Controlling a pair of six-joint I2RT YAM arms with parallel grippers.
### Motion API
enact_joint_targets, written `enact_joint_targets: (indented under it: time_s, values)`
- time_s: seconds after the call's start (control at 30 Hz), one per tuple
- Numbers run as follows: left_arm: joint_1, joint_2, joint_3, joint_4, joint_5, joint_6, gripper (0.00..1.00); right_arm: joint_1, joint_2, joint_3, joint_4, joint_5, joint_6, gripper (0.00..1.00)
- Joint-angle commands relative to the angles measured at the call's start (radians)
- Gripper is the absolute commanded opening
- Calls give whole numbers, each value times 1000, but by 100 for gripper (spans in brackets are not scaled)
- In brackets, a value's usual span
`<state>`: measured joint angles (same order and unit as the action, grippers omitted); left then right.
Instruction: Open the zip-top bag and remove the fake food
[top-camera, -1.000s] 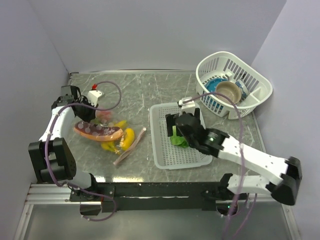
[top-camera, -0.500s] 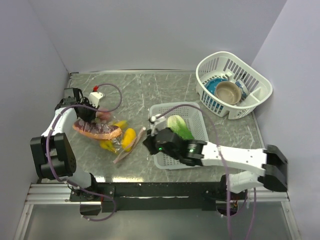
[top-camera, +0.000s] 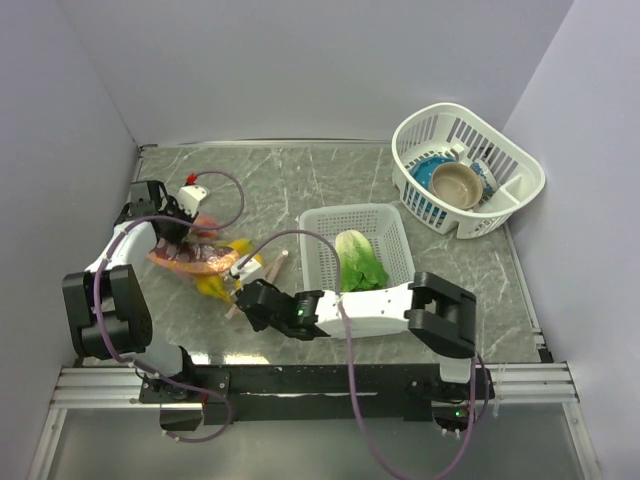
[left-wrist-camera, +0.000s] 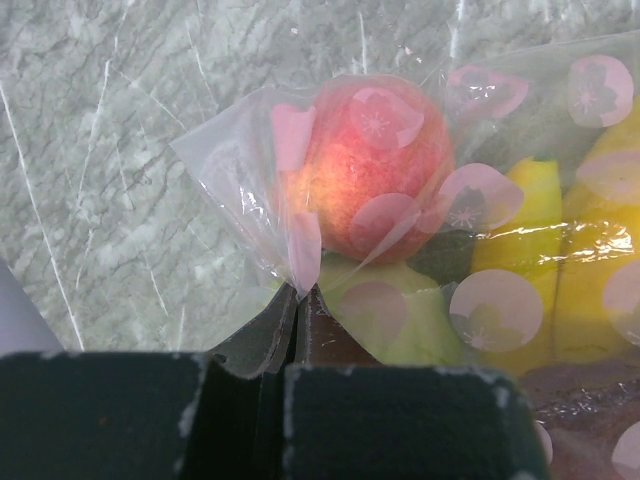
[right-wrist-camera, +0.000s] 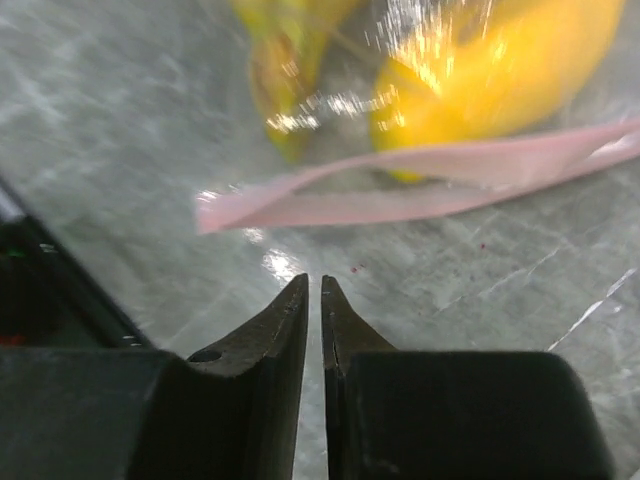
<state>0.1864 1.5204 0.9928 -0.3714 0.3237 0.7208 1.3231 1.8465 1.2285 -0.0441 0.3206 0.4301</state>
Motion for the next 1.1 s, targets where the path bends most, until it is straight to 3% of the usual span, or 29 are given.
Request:
enact_joint_targets:
  time_s: [0.0, 0.2, 0.33, 0.47, 0.73, 0.77, 0.83, 0.87, 1.07]
  values:
    - [1, 43, -45, -72, -34, 12, 1, -34, 20, 43, 41, 18, 19, 18]
    - [-1, 27, -49, -81, -23, 17, 1, -79, 45, 46, 55, 2, 26, 19]
    - [-1, 26, -51, -84, -25, 19, 1, -114, 71, 71, 73, -21, 35, 35]
    - [-1, 26, -40, -98, -20, 17, 1, -137, 111, 94, 87, -58, 41, 59]
    - [1, 9, -19, -123, -15, 25, 1, -147, 201, 200, 49, -71, 45, 68]
    - [-1, 7, -19, -124, -14, 28, 1, -145, 207, 210, 49, -65, 42, 80]
    - [1, 6, -22, -126, -11, 29, 1, -145, 229, 252, 14, -36, 39, 90]
    - [-1, 6, -22, -129, -11, 31, 1, -142, 238, 267, 1, -14, 41, 100]
    - [1, -5, -22, -142, -3, 42, 1, -145, 312, 374, -88, 112, 36, 100]
